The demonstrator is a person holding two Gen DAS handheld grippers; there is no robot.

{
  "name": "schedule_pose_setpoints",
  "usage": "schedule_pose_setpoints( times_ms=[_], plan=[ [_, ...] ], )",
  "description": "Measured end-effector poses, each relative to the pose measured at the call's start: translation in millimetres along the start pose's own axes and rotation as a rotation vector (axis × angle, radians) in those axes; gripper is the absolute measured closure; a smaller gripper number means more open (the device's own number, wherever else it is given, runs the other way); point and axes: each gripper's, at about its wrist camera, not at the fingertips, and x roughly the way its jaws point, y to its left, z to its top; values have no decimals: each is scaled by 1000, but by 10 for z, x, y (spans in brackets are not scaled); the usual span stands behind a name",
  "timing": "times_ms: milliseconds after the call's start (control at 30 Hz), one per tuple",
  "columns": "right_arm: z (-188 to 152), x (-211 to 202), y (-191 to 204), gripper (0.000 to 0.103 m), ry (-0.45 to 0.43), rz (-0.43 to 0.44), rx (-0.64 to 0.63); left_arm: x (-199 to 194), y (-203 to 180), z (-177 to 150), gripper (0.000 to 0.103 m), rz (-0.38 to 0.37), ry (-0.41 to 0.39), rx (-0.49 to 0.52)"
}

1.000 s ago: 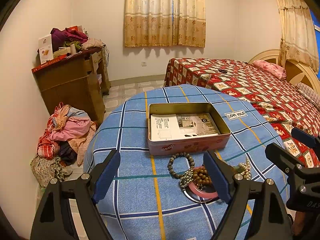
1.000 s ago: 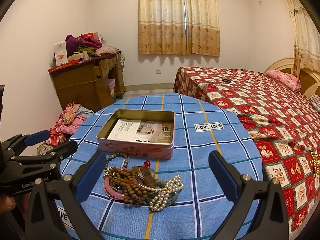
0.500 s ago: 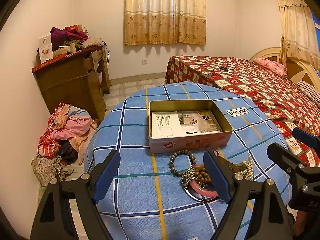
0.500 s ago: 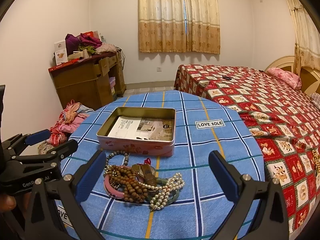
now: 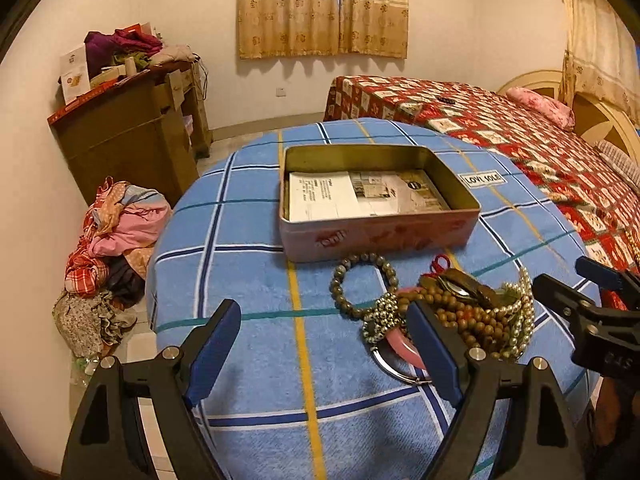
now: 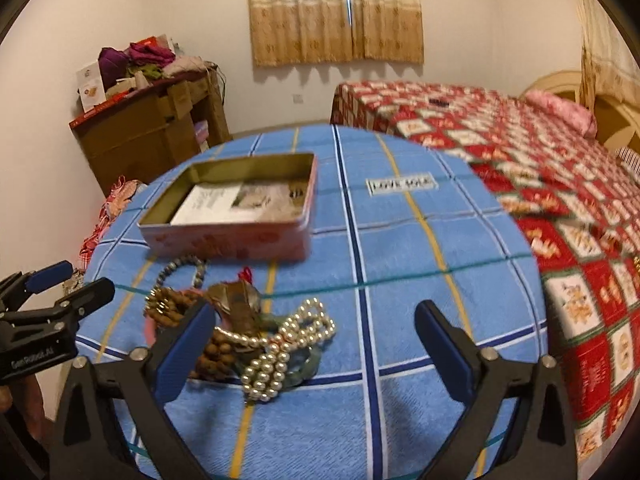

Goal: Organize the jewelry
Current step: 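Grasp the pearl necklace with the right tool while the left tool grasps the brown bead bracelet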

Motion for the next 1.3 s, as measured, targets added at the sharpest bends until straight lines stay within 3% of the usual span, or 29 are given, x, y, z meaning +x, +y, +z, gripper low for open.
schedule_pose_setpoints(
  times_ms=[67,233,467,600,667,733,1033,1167,1233,1300],
  plan=[
    [-24,52,-22,17,24,6,4,29,-2,-24,18,-8,9,-1],
    [-58,90,-41,30,55,30,10,-28,-76,-25,18,-48,-15,6],
    [-96,147,-5,38,70,64,2,20,-317,-33,19,-90,-12,67],
    [-102,227,-36,44,85,88,18,90,-371,-40,27,-102,6,79],
    [-117,289,-43,55,112,119,27,124,-391,-39,33,-108,12,82],
    [-136,329,-27,66,130,156,28,161,-408,-31,50,-113,21,83],
    [-134,242,-27,86,86,162,18,206,-443,-42,92,-149,30,87],
    [-123,211,10,87,68,151,2,161,-415,-26,94,-158,11,75],
    [-118,206,11,87,64,148,-1,99,-407,-6,103,-162,-10,74],
    [-109,200,3,87,59,147,-1,43,-396,18,103,-174,-27,73]
  ],
)
